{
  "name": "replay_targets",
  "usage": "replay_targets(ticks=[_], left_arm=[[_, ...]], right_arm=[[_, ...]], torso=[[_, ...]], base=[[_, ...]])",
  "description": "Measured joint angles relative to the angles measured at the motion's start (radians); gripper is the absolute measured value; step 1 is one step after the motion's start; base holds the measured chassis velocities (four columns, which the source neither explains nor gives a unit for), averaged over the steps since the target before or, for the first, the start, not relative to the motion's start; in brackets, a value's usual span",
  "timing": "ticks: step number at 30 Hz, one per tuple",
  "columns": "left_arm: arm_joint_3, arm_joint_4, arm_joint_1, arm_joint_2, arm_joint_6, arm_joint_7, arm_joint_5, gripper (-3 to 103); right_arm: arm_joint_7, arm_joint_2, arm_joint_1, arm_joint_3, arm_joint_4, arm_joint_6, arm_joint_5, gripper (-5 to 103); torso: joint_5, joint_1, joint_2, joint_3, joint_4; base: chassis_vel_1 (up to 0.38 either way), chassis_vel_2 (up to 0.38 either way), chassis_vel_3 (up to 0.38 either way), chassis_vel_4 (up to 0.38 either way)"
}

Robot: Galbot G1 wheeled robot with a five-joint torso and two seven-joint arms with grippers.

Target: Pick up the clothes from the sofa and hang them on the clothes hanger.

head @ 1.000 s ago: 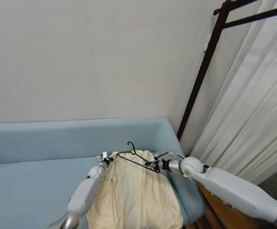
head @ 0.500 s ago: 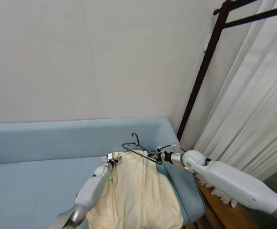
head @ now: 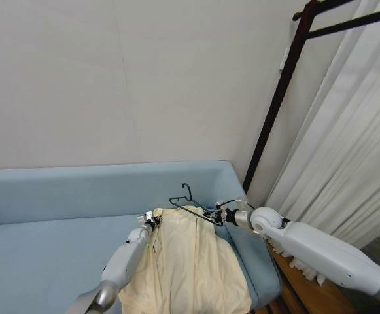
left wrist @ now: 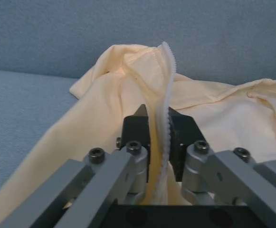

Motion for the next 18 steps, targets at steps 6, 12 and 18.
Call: replay_targets(ticks=[6,12,18], left_arm=[[-0.013,-0.172,0.083,0.078,0.026,-0.008,-0.020,1],[-0.038,-0.310,0.143,0.127,0.040,-0.024,-0.030,1],[-0.078,-0.542,0.247,0.209,0.050,-0.030,-0.033,1]], right_arm=[[-0.024,-0.039,-0.002,0.002,0.019,-0.006,0.044,8],[-0.053,-0.070,0.003,-0.006,0.036,-0.021,0.103,8],[-0.055,-0.067,0.031,-0.049,0.034,-0.063,0.241,8]], torso=[[-0.0001,0.000,0.000,0.000,0.0004],[-0.0001,0.000,0.000,0.000,0.0002],[-0.0003,0.000,0.000,0.000,0.0000]], base=[[0.000,0.000,0.000,0.000],[0.000,0.000,0.000,0.000],[0.000,0.000,0.000,0.000]])
